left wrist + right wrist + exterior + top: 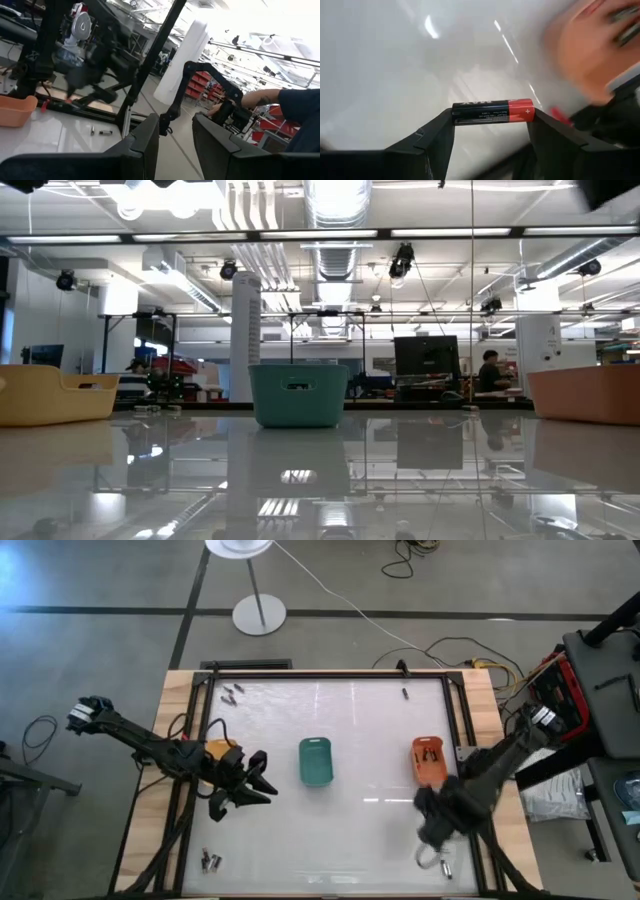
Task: Sort batteries
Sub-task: Put the red battery into the orange bin
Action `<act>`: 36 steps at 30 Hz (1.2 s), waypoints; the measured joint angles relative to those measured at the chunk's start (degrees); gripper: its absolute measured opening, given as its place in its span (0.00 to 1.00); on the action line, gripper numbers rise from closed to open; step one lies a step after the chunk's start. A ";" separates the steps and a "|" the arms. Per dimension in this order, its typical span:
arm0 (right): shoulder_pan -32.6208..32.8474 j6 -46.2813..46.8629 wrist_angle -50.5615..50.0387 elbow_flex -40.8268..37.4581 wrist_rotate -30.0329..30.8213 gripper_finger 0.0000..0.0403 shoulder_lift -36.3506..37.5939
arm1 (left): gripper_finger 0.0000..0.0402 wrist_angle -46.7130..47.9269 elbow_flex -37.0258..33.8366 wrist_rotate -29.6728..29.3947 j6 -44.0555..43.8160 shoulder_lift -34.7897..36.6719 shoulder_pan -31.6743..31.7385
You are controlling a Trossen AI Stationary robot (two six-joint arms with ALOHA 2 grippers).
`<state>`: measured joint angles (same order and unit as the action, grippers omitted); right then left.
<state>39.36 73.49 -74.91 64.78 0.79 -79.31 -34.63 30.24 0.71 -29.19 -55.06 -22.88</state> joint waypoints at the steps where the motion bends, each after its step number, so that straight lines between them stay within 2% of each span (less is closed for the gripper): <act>1: -2.93 -0.35 0.02 -0.31 1.35 0.56 0.76 | 0.25 0.01 0.00 -0.04 0.00 0.01 0.01; 5: -15.65 -4.02 0.02 -1.47 4.93 0.56 3.46 | 0.25 -0.02 0.00 -0.13 0.00 0.01 0.01; 10: -32.59 -7.43 -0.04 -3.63 5.81 0.56 6.63 | 0.25 0.00 0.00 -0.23 0.00 0.07 0.01; 14: -44.42 -6.37 0.58 -5.82 6.78 0.56 8.01 | 0.25 0.03 0.00 -0.24 0.18 0.15 0.06; 17: -50.73 -4.02 1.94 -7.98 6.89 0.56 8.35 | 0.25 0.02 0.00 -0.24 0.24 0.74 0.14; 22: -55.01 -0.14 2.27 -12.09 5.38 0.56 8.38 | 0.25 5.86 0.00 0.15 0.22 3.21 0.14; 28: -54.30 2.63 2.43 -14.44 4.51 0.56 9.34 | 0.25 11.82 0.00 0.20 0.09 7.16 0.03; 36: -54.32 4.92 7.56 -21.10 2.62 0.56 8.79 | 0.25 13.13 0.00 0.17 0.64 10.43 0.05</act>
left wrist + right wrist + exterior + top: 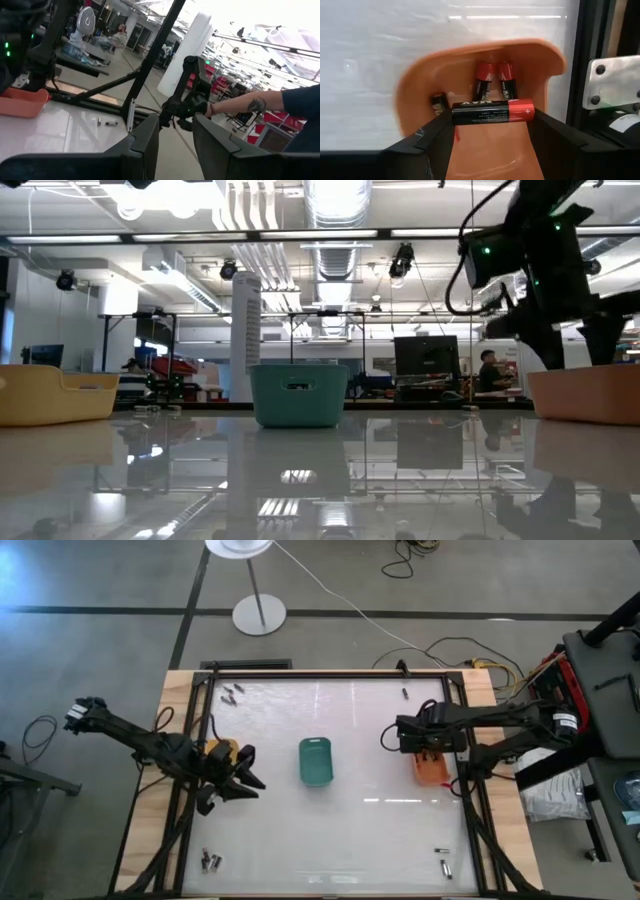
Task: Sort batteries
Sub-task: Put the red battery into the orange bin, then put the silver battery into the green bin
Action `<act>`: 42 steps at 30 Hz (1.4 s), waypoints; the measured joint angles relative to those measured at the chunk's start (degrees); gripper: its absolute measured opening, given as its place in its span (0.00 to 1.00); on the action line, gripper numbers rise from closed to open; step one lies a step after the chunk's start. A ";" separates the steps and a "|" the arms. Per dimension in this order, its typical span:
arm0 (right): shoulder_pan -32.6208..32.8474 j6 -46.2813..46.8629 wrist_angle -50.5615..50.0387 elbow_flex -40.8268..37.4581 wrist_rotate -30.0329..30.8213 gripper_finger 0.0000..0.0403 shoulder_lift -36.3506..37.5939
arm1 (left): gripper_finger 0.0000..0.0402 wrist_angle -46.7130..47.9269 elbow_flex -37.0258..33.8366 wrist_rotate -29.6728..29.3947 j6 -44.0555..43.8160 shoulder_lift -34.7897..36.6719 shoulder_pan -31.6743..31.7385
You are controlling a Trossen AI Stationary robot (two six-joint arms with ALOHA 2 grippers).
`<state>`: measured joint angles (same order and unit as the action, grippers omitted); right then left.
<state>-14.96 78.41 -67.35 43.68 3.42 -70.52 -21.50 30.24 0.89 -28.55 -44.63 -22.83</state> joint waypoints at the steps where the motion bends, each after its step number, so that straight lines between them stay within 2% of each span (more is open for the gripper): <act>1: 0.02 0.02 1.01 -0.88 -0.37 0.56 0.00 | 0.25 0.15 0.00 0.00 0.13 0.29 -0.01; 6: -0.07 0.47 6.65 -5.18 -3.40 0.56 -0.06 | 0.25 2.63 0.00 -0.25 0.19 1.50 0.00; 11: -0.07 2.02 9.79 -8.00 -3.46 0.56 -0.01 | 0.25 3.10 0.00 -0.37 -1.28 1.64 -0.02; 21: -0.07 -0.44 11.76 -8.77 -3.40 0.59 0.13 | 0.25 2.96 0.00 -0.39 -1.74 1.82 -0.02; 25: -0.07 -0.02 11.49 -8.29 -3.30 0.65 0.75 | 0.25 1.82 0.00 -0.42 -1.38 2.47 -0.01; 29: 0.25 1.77 5.64 -5.42 -1.76 0.73 1.82 | 0.25 1.25 0.00 -0.44 -0.55 3.57 0.00; 33: 3.11 5.11 -0.33 0.53 2.81 0.77 3.02 | 0.25 1.38 0.00 -0.44 -0.26 4.44 -0.02; 38: 8.53 8.16 -3.19 8.01 6.02 0.75 3.78 | 0.25 1.38 0.00 -0.44 0.96 4.79 -0.02; 42: 16.52 12.74 -3.26 13.59 9.82 0.71 2.22 | 0.25 1.60 0.00 -0.44 1.65 4.56 -0.01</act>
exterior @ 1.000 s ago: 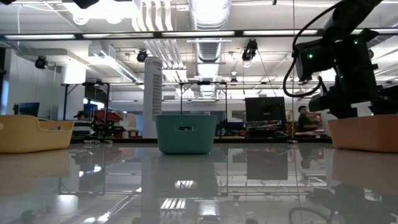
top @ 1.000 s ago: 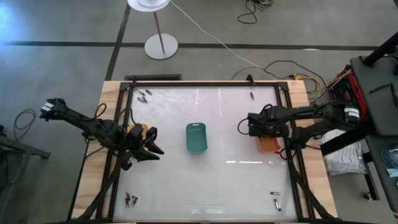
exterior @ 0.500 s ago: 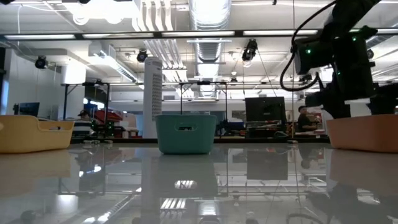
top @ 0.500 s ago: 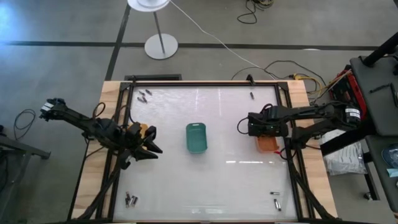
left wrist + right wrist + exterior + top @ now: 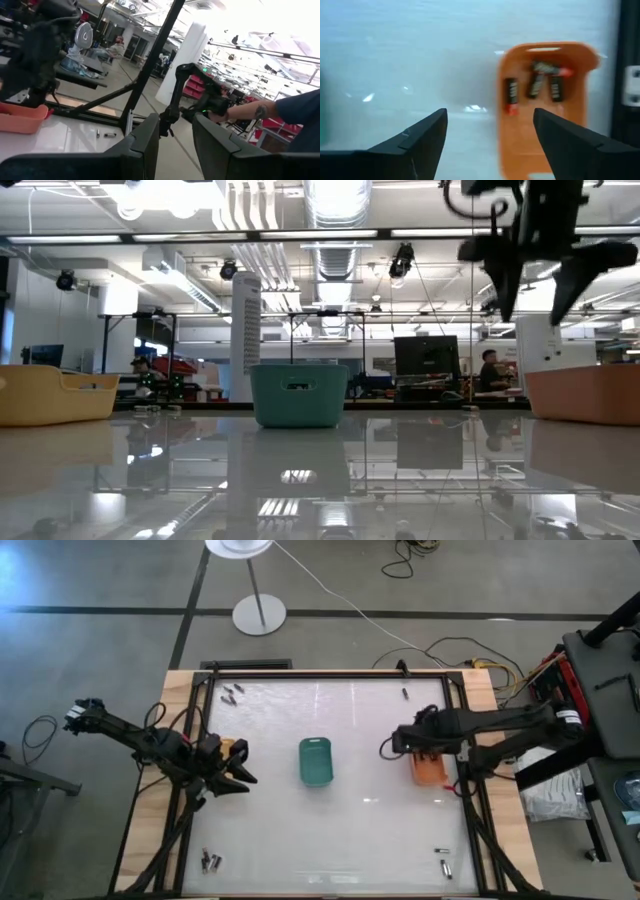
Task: Sort batteries
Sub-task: Put the silver battery into the green bin
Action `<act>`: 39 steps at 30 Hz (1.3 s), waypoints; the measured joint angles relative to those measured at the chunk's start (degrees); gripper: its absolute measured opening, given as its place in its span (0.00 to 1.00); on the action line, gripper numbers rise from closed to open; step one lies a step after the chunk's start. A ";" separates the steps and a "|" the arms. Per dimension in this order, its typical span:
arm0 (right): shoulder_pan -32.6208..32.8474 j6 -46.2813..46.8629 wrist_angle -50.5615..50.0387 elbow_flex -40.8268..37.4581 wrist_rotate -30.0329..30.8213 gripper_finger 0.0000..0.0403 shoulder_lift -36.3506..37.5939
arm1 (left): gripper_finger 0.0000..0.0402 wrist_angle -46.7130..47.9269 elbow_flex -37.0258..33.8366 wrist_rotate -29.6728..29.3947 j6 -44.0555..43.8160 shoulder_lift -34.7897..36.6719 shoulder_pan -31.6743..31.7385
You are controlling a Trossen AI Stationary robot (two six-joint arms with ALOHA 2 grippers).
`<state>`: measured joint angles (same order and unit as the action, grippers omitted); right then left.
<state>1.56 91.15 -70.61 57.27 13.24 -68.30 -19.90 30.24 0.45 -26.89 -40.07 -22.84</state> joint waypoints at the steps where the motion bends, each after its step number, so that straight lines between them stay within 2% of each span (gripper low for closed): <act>1: 2.31 1.59 0.04 1.28 1.32 0.70 -0.71 | 0.25 0.01 0.00 0.00 0.04 -0.15 0.00; 4: 9.68 5.33 0.17 4.91 3.33 0.67 -3.76 | 0.25 0.27 -0.02 0.05 -1.20 -0.36 -0.06; 7: 17.15 5.39 1.30 8.41 0.36 0.66 -8.24 | 0.25 2.56 -0.01 1.81 -3.11 -0.37 -0.47; 12: 28.23 8.48 2.47 13.68 -14.21 0.69 -17.19 | 0.25 4.74 -0.04 2.06 -3.61 -1.55 -1.52; 16: 36.17 2.35 3.20 17.31 -26.85 0.75 -23.93 | 0.25 4.68 -0.07 2.94 -3.83 -2.53 -1.61; 21: 42.74 -5.06 3.23 19.08 -38.09 0.74 -31.42 | 0.25 4.67 -0.07 6.41 -3.74 -4.04 -1.63; 25: 44.60 -5.37 4.07 19.14 -38.16 0.70 -32.99 | 0.25 4.60 -0.07 6.37 -3.68 -4.85 -1.61; 32: 44.45 -11.54 1.62 18.50 -34.89 0.62 -30.84 | 0.25 5.90 -0.07 6.08 -2.83 -8.38 -1.54; 35: 44.55 -14.49 1.40 18.50 -32.13 0.60 -29.61 | 0.25 5.82 -0.09 6.07 1.09 -11.55 -1.31; 39: 44.59 -18.75 0.30 18.47 -27.02 0.58 -28.06 | 0.25 1.85 -0.07 6.08 -1.15 -15.08 -1.10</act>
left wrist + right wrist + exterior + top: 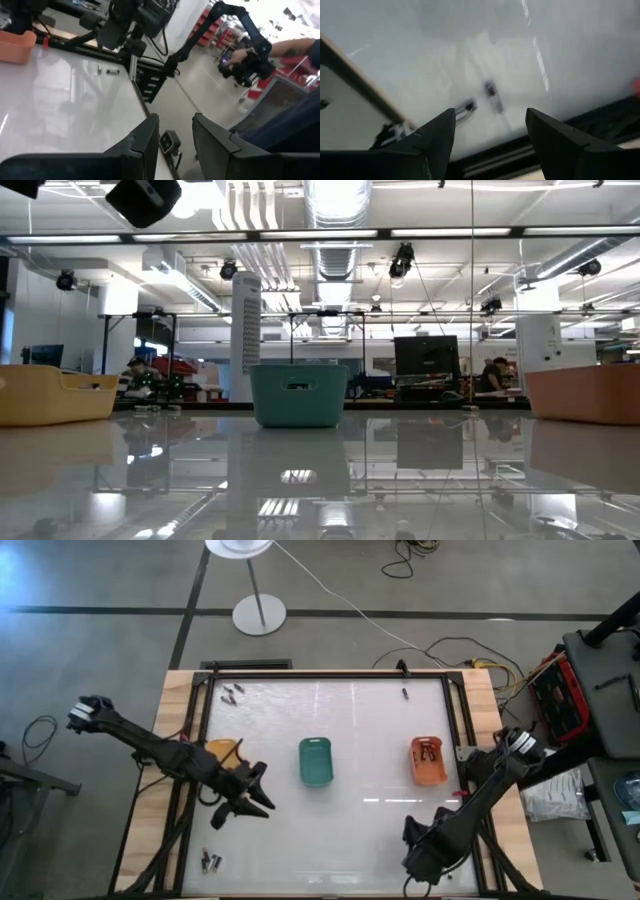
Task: Sort batteries
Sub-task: Put the silver battery into the green bin
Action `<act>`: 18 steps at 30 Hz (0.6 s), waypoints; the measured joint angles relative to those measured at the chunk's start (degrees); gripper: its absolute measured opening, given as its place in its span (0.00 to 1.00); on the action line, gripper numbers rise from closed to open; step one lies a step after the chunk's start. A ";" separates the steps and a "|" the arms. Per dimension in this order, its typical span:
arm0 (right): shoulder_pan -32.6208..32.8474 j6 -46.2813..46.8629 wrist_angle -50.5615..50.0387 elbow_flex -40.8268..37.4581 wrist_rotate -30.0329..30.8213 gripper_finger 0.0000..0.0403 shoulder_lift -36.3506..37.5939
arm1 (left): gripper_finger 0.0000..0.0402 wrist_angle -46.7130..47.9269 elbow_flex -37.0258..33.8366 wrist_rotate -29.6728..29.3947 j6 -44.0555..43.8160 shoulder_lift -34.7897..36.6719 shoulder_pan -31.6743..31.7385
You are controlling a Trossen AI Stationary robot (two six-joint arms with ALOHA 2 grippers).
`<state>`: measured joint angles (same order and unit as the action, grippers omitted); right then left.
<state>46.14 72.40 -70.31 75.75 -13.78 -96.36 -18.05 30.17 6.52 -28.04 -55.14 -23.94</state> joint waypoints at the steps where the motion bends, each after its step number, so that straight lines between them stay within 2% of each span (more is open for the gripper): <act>1: -0.11 -1.10 -0.12 0.00 1.69 0.58 0.48 | 0.25 -1.02 0.00 0.00 -0.20 -0.65 0.02; 6: -1.22 -4.39 -0.46 0.22 14.32 0.60 3.08 | 0.25 -10.49 0.02 -1.42 -1.39 -3.10 0.24; 10: -1.59 -5.75 -1.37 -0.55 23.32 0.63 5.10 | 0.25 -12.40 0.02 -3.36 -0.92 -3.53 1.78; 14: -2.29 -7.05 -1.26 -0.94 26.06 0.68 6.33 | 0.25 -12.23 0.02 -7.92 1.41 -3.35 3.01; 18: -2.01 -6.42 2.77 -1.01 27.32 0.74 6.37 | 0.25 -15.05 0.02 -14.05 9.55 -3.74 3.99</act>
<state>44.14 65.97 -67.54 74.74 13.53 -90.00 -33.09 30.20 -7.53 -18.49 -58.88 -19.95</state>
